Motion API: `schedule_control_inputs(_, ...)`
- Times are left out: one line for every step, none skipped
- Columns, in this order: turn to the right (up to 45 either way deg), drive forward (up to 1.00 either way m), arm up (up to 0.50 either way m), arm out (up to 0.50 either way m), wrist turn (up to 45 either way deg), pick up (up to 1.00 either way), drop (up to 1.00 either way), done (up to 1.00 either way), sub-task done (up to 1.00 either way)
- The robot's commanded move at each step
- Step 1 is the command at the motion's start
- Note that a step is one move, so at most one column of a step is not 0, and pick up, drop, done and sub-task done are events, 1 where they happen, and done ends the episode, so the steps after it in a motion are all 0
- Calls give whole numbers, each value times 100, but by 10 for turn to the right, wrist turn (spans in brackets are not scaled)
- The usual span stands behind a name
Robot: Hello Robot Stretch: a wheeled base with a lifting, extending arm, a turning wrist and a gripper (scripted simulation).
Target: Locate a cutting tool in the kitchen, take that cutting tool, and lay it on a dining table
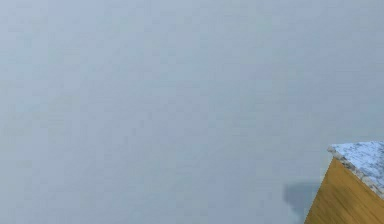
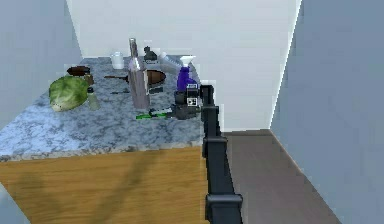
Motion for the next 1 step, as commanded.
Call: schedule_control_inputs(0, 0, 0, 0, 0, 100, 0, 0, 0)
